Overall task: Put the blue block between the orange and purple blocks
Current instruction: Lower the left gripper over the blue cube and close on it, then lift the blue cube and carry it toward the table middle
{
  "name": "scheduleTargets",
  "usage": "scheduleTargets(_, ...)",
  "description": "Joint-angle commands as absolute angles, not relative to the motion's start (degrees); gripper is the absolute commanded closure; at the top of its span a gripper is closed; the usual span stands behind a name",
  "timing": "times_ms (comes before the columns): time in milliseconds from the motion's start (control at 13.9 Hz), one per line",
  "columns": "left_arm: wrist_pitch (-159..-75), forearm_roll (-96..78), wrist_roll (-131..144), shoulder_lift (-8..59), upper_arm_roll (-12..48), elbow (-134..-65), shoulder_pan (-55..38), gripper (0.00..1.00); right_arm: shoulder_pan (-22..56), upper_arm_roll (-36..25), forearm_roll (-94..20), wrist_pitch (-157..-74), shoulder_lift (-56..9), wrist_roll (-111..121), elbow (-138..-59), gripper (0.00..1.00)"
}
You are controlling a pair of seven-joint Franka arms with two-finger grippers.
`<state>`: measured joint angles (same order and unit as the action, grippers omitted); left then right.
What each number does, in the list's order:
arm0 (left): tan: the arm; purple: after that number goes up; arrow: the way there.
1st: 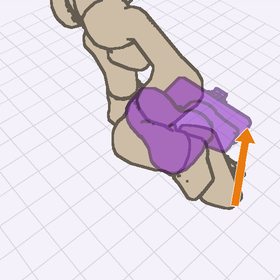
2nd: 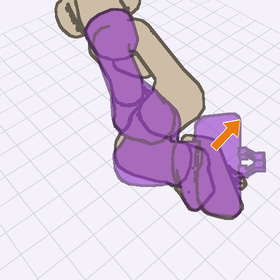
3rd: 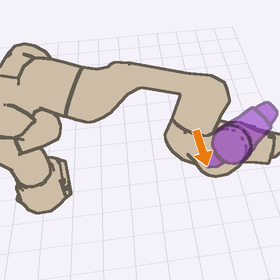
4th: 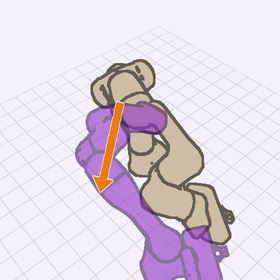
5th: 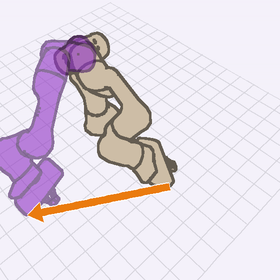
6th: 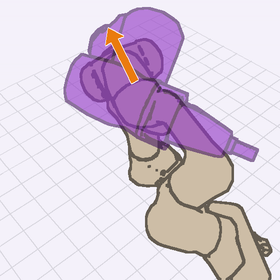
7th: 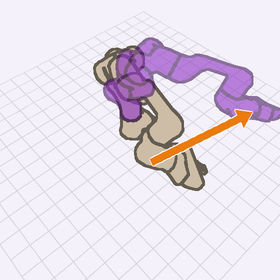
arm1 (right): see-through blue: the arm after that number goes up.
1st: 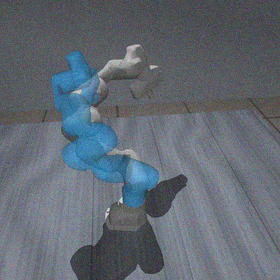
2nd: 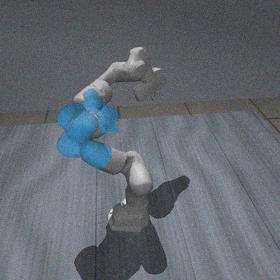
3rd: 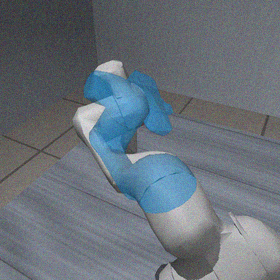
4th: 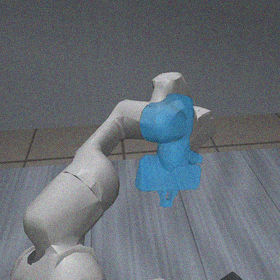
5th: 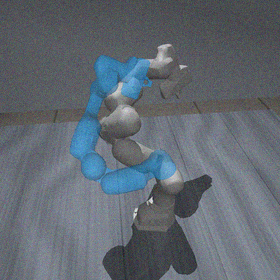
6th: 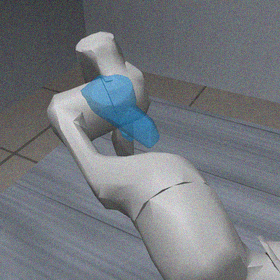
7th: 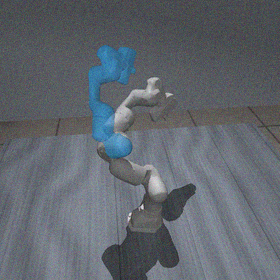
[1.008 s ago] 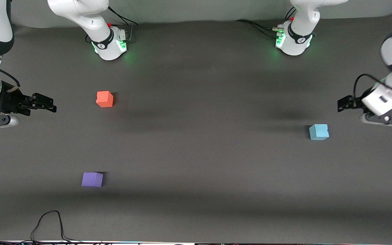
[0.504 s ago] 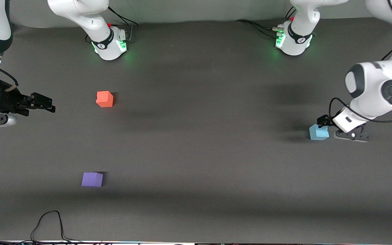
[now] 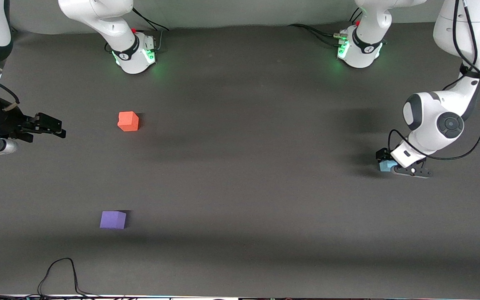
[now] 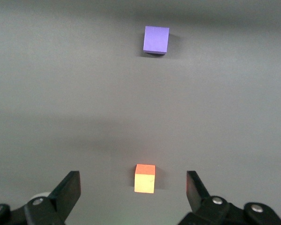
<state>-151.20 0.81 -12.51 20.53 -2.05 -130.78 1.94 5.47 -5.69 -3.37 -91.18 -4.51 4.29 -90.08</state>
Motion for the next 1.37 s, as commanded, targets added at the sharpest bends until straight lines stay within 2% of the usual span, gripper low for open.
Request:
scheduleTargets(0, -151.0, 1.0, -12.7, 20.1, -2.4, -130.6, 1.5, 0.48, 5.7, -5.8, -4.0, -91.3, -4.6, 4.0, -89.6, 0.00)
scheduleTargets(72, -150.8, 1.0, -12.7, 20.0, -2.4, -130.5, 1.6, 0.52, 5.7, -5.8, -3.9, -91.3, -4.6, 4.0, -89.7, 0.00)
scheduleTargets(216, -149.8, 0.9, -12.5, 19.3, -2.3, -129.3, 1.7, 0.52, 5.7, -5.8, -3.7, -91.3, -4.6, 4.1, -89.7, 0.00)
scheduleTargets(288, -145.2, 0.8, -12.5, 18.4, -2.3, -126.9, 1.8, 0.52, 5.7, -5.8, -3.7, -91.3, -4.6, 4.2, -89.7, 0.00)
scheduleTargets(576, -113.6, 0.2, -7.1, 15.5, -1.0, -106.9, -0.8, 0.52, 5.7, -6.0, -3.7, -91.1, -4.4, 4.6, -89.7, 0.00)
scheduleTargets(720, -104.0, -0.5, 0.4, 15.6, 0.3, -98.0, -4.6, 0.52, 5.7, -6.0, -3.7, -91.1, -4.4, 4.6, -89.7, 0.00)
scheduleTargets(936, -101.7, -1.6, 16.7, 16.9, 4.6, -91.9, -11.1, 0.51, 5.7, -6.0, -3.7, -91.1, -4.5, 4.7, -89.7, 0.00)
scheduleTargets(1153, -102.5, -1.1, 31.7, 23.1, 7.2, -84.9, -19.2, 0.51, 5.7, -6.0, -3.6, -91.1, -4.5, 4.7, -89.9, 0.00)
scheduleTargets(1297, -103.6, -1.1, 39.2, 29.5, 7.2, -77.5, -26.0, 0.50, 5.7, -6.0, -3.6, -91.1, -4.5, 4.7, -89.9, 0.00)
